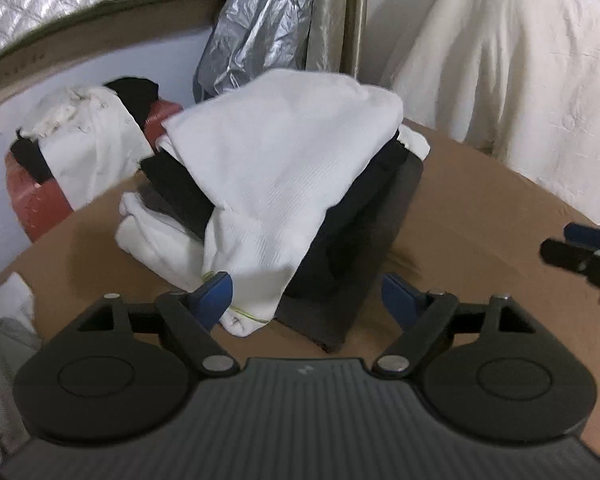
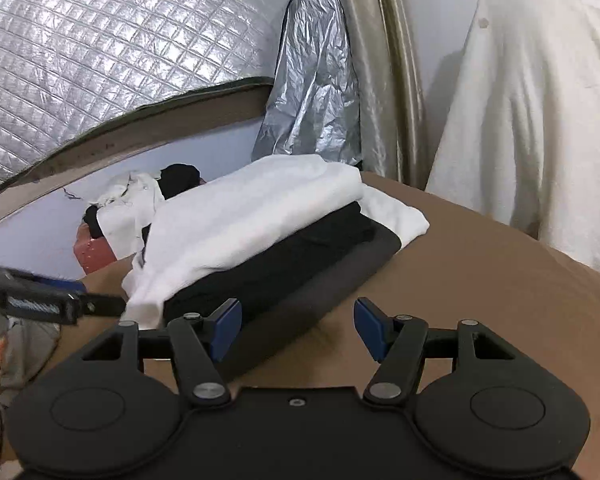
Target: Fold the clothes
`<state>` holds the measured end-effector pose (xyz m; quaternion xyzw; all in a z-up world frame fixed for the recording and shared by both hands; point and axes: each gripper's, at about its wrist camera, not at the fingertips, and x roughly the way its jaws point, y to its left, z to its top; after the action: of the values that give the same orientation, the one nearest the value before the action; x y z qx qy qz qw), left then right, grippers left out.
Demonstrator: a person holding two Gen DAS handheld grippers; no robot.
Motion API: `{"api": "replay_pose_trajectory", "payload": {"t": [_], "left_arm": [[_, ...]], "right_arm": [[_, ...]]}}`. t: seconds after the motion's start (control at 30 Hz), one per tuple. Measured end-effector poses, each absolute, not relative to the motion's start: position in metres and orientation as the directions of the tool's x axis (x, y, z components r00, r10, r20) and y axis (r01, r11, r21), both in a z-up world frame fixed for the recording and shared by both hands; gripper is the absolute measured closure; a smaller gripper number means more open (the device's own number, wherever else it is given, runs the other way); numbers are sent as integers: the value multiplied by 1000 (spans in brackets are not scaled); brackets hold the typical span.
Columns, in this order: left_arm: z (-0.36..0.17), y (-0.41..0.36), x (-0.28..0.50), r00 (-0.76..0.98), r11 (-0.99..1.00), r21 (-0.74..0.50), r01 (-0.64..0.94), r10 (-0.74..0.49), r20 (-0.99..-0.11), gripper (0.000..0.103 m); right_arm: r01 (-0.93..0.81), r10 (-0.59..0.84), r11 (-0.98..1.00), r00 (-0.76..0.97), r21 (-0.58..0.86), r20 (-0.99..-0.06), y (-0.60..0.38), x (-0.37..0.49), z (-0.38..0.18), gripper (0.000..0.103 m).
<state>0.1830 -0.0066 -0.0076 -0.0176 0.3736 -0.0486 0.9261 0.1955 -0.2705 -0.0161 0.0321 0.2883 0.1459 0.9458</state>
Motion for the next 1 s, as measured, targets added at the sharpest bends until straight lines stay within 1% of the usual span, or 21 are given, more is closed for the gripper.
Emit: {"api": "replay_pose_trajectory", "payload": {"t": [0.07,0.13,0.17,0.2,0.27,0.3,0.33,0.47,0.6,0.67,0.83,1.0], "left_arm": [[4,-11,173,726,996,-51,74,-89,-681,20],[12,-17,162,733,996,-37,85,-87,-674,15],[14,-21,155,735,995,-32,96,-92,-672,11],[13,-24,148,731,994,-30,109,-100,-674,9],[12,-30,133,724,991,-27,134,-117,-680,7],[11,-32,125,720,989,-26,146,-124,-683,2],[7,-32,119,715,991,-36,130,-119,-689,0],[-7,-35,100,694,995,-32,91,-86,-714,0],[-14,-42,82,689,997,-19,74,-65,-722,0],[-16,-47,74,681,996,-16,83,-69,-729,0],[-16,-57,58,682,997,20,69,-33,-730,0],[-17,-67,45,687,996,56,63,-3,-727,0]], "right_arm": [[-250,289,957,796,147,-531,-271,186,-14,35],[-235,274,962,800,141,-534,-270,176,-14,35],[-226,262,965,802,132,-537,-269,171,-14,34],[-217,249,968,805,124,-539,-268,165,-14,32],[-182,211,978,818,107,-535,-266,152,-16,27],[-162,194,981,822,107,-536,-265,144,-18,25],[-147,184,983,818,112,-545,-264,139,-20,24],[-110,160,987,791,120,-590,-261,121,-26,23],[-94,148,989,746,117,-649,-255,108,-36,7],[-77,129,991,719,107,-683,-252,103,-42,6],[-81,119,993,711,88,-693,-247,82,-44,6],[-79,97,995,723,58,-684,-243,62,-40,5]]}}
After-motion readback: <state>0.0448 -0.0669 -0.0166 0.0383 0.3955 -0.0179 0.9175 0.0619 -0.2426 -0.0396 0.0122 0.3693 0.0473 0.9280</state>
